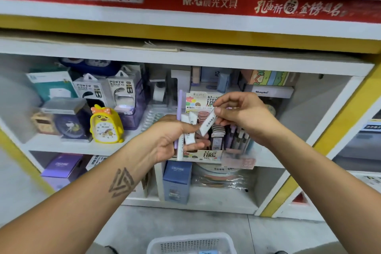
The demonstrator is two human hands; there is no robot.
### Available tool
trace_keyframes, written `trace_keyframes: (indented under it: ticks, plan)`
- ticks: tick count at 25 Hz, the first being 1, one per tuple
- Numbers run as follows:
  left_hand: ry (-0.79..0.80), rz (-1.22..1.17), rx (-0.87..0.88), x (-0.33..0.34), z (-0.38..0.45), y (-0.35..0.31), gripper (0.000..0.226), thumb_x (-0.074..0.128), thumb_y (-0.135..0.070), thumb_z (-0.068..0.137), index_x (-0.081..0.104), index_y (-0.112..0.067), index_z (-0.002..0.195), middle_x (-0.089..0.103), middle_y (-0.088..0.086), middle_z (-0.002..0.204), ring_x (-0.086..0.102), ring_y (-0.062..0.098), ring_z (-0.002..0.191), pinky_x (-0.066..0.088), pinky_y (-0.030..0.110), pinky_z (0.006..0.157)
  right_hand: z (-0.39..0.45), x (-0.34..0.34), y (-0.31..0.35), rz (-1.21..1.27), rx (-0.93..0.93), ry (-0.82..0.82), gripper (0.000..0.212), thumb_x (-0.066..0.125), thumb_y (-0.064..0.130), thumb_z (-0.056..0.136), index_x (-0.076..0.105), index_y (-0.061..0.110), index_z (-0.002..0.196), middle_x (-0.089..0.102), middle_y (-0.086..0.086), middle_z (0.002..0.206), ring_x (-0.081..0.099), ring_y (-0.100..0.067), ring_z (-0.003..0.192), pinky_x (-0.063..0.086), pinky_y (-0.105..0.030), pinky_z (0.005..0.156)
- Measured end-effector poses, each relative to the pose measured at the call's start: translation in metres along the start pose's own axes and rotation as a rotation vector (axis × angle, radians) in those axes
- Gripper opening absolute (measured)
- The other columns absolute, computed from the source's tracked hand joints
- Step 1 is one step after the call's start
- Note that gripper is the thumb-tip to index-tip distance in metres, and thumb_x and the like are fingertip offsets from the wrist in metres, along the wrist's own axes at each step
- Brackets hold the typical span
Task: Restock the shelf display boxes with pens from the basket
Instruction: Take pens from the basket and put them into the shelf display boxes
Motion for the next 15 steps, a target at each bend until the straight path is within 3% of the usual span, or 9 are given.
trace_keyframes:
  ticks: [5, 7, 10, 13, 15]
  plan:
    - [-0.149, 0.003, 0.085, -0.028, -0.009, -0.012, 0.013, 0.064, 0.008, 0.087, 0.061, 0.004, 0.099, 0.071, 0.022, 0.077, 0.070, 0.029, 0.067, 0.056, 0.028, 0.047, 0.015, 0.030, -0.001, -0.075, -0.038, 0.122, 0.013, 0.078, 0.000, 0.081, 0.069, 0.002, 0.091, 0.073, -0.021, 0.098, 0.069, -0.027, 0.084, 0.058, -0.035, 0.084]
    - [-0.197, 0.024, 0.146, -0.039, -0.012, -0.018, 0.013, 0.064, 0.010, 0.086, 0.060, 0.005, 0.097, 0.070, 0.023, 0.073, 0.067, 0.028, 0.063, 0.056, 0.027, 0.047, 0.020, 0.041, -0.002, -0.160, -0.061, 0.181, 0.018, 0.078, -0.002, 0.082, 0.070, 0.006, 0.096, 0.073, -0.019, 0.097, 0.066, -0.025, 0.084, 0.055, -0.036, 0.083]
    - [-0.263, 0.077, 0.223, -0.054, -0.016, -0.025, 0.014, 0.063, 0.009, 0.088, 0.060, 0.006, 0.101, 0.067, 0.023, 0.076, 0.065, 0.027, 0.061, 0.053, 0.025, 0.046, 0.025, 0.056, 0.002, -0.278, -0.095, 0.253, 0.022, 0.081, 0.004, 0.080, 0.075, 0.018, 0.096, 0.072, -0.011, 0.091, 0.064, -0.013, 0.079, 0.053, -0.025, 0.075]
    - [-0.287, 0.066, 0.237, -0.064, -0.018, -0.029, 0.011, 0.061, 0.009, 0.089, 0.060, 0.008, 0.100, 0.064, 0.022, 0.071, 0.064, 0.023, 0.055, 0.053, 0.025, 0.047, 0.028, 0.080, 0.006, -0.625, -0.270, 0.297, 0.024, 0.083, 0.021, 0.080, 0.073, 0.028, 0.101, 0.071, 0.014, 0.096, 0.063, 0.001, 0.088, 0.050, -0.022, 0.081]
    - [-0.302, 0.028, 0.218, -0.071, -0.020, -0.032, 0.009, 0.060, 0.008, 0.090, 0.060, 0.009, 0.099, 0.064, 0.019, 0.064, 0.063, 0.022, 0.051, 0.052, 0.025, 0.045, 0.031, 0.101, 0.005, -0.887, -0.465, 0.282, 0.019, 0.075, 0.031, 0.088, 0.072, 0.028, 0.106, 0.067, 0.017, 0.102, 0.058, -0.004, 0.095, 0.047, -0.029, 0.085]
Point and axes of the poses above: each hand's wrist, its own z-axis towards the middle knuckle, its own x-axis out of the palm, y = z × x, the point moved 1 cm from there along z, towards the middle knuckle
